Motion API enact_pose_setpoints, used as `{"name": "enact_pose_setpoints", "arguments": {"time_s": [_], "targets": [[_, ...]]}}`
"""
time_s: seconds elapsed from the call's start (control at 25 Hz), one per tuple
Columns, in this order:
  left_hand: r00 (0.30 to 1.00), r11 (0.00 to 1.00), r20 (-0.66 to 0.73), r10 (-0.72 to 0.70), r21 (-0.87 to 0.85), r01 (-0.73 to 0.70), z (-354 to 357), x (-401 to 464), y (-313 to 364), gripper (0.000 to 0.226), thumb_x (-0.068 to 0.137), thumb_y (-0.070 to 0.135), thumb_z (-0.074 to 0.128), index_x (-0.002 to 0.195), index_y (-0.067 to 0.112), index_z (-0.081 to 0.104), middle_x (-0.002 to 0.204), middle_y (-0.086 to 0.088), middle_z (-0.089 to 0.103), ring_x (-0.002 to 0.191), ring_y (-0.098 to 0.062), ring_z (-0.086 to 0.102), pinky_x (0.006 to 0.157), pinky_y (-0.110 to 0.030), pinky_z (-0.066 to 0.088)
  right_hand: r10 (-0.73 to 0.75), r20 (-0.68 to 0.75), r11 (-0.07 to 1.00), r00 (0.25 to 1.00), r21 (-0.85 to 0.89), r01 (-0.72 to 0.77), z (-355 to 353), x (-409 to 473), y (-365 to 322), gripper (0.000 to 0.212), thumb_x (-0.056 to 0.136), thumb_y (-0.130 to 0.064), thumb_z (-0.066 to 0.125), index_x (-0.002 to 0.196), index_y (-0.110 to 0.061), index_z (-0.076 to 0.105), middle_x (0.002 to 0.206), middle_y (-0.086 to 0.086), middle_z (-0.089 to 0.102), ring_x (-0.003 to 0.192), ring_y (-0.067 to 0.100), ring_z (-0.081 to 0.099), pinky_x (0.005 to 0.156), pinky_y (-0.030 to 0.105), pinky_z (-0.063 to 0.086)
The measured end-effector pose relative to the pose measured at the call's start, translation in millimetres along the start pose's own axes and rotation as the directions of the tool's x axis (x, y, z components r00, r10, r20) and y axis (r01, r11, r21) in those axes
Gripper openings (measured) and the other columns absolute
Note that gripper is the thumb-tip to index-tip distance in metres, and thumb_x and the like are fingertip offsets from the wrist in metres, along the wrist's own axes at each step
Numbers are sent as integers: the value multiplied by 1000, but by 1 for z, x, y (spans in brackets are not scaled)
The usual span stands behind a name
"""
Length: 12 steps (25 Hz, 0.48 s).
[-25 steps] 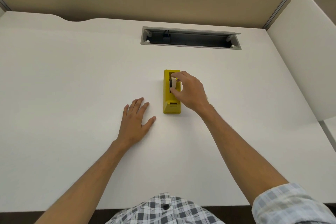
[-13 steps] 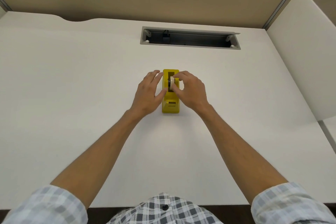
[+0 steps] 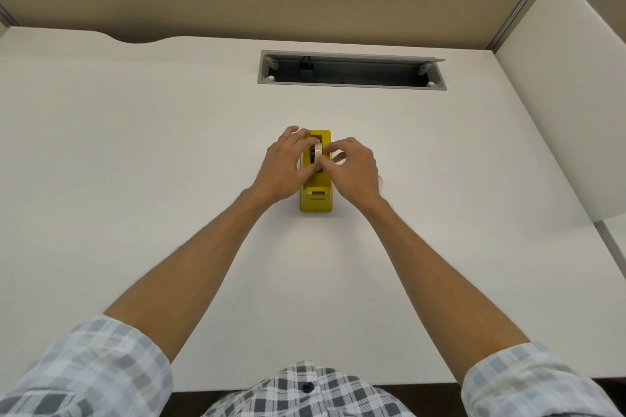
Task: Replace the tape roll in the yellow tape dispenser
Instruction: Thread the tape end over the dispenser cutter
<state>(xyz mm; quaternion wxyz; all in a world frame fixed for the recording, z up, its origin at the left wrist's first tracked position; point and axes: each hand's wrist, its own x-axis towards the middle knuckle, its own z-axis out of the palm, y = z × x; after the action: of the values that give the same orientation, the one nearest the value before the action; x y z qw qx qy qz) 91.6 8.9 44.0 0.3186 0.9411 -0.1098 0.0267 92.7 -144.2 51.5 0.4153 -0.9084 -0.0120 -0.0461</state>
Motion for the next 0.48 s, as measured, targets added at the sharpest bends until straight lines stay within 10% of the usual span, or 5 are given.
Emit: {"name": "enact_pose_setpoints", "arguments": {"time_s": [0.48], "targets": [[990, 991, -139, 26, -128, -44, 3, -13, 5, 35, 89, 15, 65, 123, 12, 62, 129, -6, 62, 129, -23, 49, 104, -47, 43, 149, -9, 966, 989, 215, -143, 6, 0, 3, 9, 76, -38, 71, 80, -31, 72, 99, -9, 67, 75, 3, 66, 75, 29, 53]]}}
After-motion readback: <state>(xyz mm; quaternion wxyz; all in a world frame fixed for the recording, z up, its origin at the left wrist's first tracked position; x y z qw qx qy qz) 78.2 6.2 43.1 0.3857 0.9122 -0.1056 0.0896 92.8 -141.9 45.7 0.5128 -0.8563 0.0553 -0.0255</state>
